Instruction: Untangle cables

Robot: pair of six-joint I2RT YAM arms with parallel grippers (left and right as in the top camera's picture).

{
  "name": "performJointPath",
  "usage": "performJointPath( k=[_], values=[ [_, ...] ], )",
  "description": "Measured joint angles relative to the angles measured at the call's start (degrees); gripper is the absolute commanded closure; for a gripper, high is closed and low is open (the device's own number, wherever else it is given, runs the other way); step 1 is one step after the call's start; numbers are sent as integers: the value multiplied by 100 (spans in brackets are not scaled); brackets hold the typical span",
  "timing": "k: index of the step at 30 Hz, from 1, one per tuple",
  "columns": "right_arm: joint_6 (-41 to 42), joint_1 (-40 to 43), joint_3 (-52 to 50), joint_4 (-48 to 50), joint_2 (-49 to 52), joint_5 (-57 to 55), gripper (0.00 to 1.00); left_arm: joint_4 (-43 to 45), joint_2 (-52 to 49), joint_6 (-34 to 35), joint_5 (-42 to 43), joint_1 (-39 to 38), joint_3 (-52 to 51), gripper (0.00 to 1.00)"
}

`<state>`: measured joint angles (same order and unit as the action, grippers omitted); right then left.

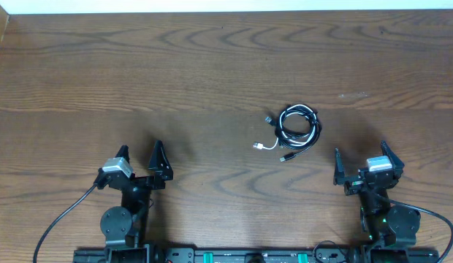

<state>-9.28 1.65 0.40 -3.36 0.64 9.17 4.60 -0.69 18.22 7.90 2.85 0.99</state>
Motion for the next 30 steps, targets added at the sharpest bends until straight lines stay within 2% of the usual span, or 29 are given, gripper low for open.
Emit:
performJointPath(
  k=[8,14,22,30],
  values=[
    [0,0,0,0,0,0,1,-24,-33,254,415,0,422,6],
    [0,0,0,-2,0,0,1,-474,-446,592,772,0,1043,6],
    [0,0,0,-4,0,0,1,-1123,-1932,728,1427,0,2223,6],
    [0,0,0,-4,2,-2,1,-2144,-3744,420,2059,0,3818,6]
  ],
)
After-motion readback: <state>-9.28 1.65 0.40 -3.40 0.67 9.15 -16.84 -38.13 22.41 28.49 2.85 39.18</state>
